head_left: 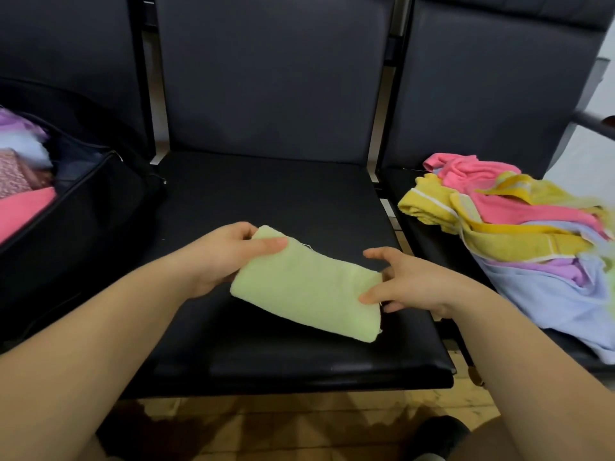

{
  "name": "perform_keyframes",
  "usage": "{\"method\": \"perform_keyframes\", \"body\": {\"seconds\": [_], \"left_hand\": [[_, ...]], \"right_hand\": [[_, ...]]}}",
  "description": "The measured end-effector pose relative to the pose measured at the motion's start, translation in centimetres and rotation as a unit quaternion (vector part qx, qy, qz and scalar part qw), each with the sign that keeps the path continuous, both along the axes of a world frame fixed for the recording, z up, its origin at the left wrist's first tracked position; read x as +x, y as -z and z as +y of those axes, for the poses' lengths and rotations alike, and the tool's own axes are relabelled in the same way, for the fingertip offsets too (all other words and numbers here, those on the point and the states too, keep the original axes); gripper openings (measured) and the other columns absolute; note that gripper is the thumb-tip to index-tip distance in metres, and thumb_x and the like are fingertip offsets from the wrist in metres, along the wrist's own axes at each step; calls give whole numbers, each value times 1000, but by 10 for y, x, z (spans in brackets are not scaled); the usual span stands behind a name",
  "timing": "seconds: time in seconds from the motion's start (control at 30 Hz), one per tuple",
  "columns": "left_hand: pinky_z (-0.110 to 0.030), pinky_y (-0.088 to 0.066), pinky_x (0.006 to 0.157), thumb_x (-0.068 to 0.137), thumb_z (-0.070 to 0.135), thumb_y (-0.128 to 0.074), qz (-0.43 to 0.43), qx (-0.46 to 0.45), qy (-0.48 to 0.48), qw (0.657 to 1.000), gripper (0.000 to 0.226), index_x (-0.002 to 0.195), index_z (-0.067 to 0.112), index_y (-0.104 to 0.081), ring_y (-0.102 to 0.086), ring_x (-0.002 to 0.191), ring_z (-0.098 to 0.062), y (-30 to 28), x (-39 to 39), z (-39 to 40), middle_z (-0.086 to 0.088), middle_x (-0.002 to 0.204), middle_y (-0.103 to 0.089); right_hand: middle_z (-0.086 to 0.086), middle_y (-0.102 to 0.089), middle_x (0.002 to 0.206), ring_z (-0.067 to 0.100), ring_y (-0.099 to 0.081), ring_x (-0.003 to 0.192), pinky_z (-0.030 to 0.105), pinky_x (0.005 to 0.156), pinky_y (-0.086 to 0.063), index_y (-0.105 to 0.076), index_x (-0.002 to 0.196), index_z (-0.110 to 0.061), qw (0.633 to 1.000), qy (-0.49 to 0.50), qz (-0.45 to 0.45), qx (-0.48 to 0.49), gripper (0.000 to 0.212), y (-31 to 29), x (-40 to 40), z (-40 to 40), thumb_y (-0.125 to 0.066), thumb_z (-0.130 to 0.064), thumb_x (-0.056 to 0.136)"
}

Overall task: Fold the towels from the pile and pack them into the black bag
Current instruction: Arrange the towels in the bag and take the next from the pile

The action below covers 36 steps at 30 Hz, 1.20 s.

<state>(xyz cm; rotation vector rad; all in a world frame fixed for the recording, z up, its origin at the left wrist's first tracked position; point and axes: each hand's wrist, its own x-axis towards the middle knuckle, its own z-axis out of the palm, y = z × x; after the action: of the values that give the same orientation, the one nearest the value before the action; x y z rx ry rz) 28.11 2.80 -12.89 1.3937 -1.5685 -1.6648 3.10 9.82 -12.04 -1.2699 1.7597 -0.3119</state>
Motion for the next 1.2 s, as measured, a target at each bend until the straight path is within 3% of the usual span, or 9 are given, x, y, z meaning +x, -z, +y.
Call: {"method": "perform_keyframes", "body": {"seconds": [0.1, 0.17, 0.27, 0.37, 0.53, 0.67, 0.97, 1.1, 1.2], "left_hand": [[-38, -55, 82, 59, 44, -80, 29, -77, 39, 996, 63, 114, 28, -54, -69, 95, -18, -8, 1, 11, 1, 105, -69], [-37, -56, 82, 63, 49, -81, 52, -123, 83, 988, 59, 115, 43, -54, -68, 96, -14, -11, 0, 20, 7, 104, -68], [-29, -55, 76, 79, 43, -72, 63, -208, 111, 970, 32, 108, 45, -60, -65, 92, -7, -18, -3, 34, 13, 102, -65], [-17, -48, 71, 90, 31, -61, 34, -292, 79, 953, 11, 98, 38, -61, -60, 87, 1, -28, 1, 38, 19, 97, -63], [-11, -43, 60, 93, 34, -54, -1, -351, -29, 936, 8, 88, 40, -57, -56, 81, 2, -45, 33, 27, 18, 89, -61], [-31, -49, 73, 94, 36, -52, -25, -356, -103, 929, 4, 93, 34, -55, -56, 90, -12, -50, 59, 16, 9, 91, -60], [-30, -54, 73, 82, 37, -71, 143, -215, -263, 930, 18, 95, 25, -66, -66, 89, -14, -69, 140, -4, 4, 95, -69], [-41, -57, 79, 73, 40, -76, 160, -202, -304, 917, 24, 90, 25, -68, -68, 90, -21, -70, 188, -7, -1, 95, -71], [-32, -53, 69, 81, 34, -72, 139, -204, -367, 897, 15, 89, 22, -65, -65, 83, -17, -67, 222, -6, -2, 94, -68]], "right_hand": [[-7, -29, 152, 9, -33, 138, 24, 103, -33, -10, 149, -44, 990, -61, 37, -125, 107, -11, 13, 8, -82, -40, 69], [-14, -29, 151, 2, -28, 139, 24, 107, -29, -10, 147, -48, 978, -78, 2, -195, 109, -17, 32, 12, -82, -47, 65], [-19, -52, 127, 1, -52, 115, 30, 97, -47, -29, 141, -45, 967, -108, 10, -230, 89, -19, 59, 13, -79, -50, 67], [-12, -62, 99, 4, -61, 90, 37, 81, -55, -54, 111, -32, 960, -127, 52, -243, 46, -20, 77, 10, -71, -54, 75], [-7, -62, 84, 11, -62, 78, 33, 69, -51, -51, 87, -26, 949, -125, 107, -269, 39, -27, 94, -4, -52, -65, 82], [-6, -61, 82, 11, -61, 76, 32, 66, -48, -47, 83, -30, 923, -186, 181, -283, 37, -48, 113, -26, -43, -66, 87], [-2, -64, 82, 13, -61, 75, 32, 66, -48, -56, 91, -21, 862, -279, 267, -327, 54, -107, 195, -74, -37, -71, 82], [-5, -61, 81, 12, -58, 73, 31, 65, -46, -57, 89, -21, 840, -316, 292, -330, 51, -118, 243, -96, -43, -70, 83], [-5, -56, 74, 12, -54, 68, 27, 58, -39, -54, 80, -19, 819, -329, 331, -333, 57, -120, 279, -116, -44, -75, 79]]}}
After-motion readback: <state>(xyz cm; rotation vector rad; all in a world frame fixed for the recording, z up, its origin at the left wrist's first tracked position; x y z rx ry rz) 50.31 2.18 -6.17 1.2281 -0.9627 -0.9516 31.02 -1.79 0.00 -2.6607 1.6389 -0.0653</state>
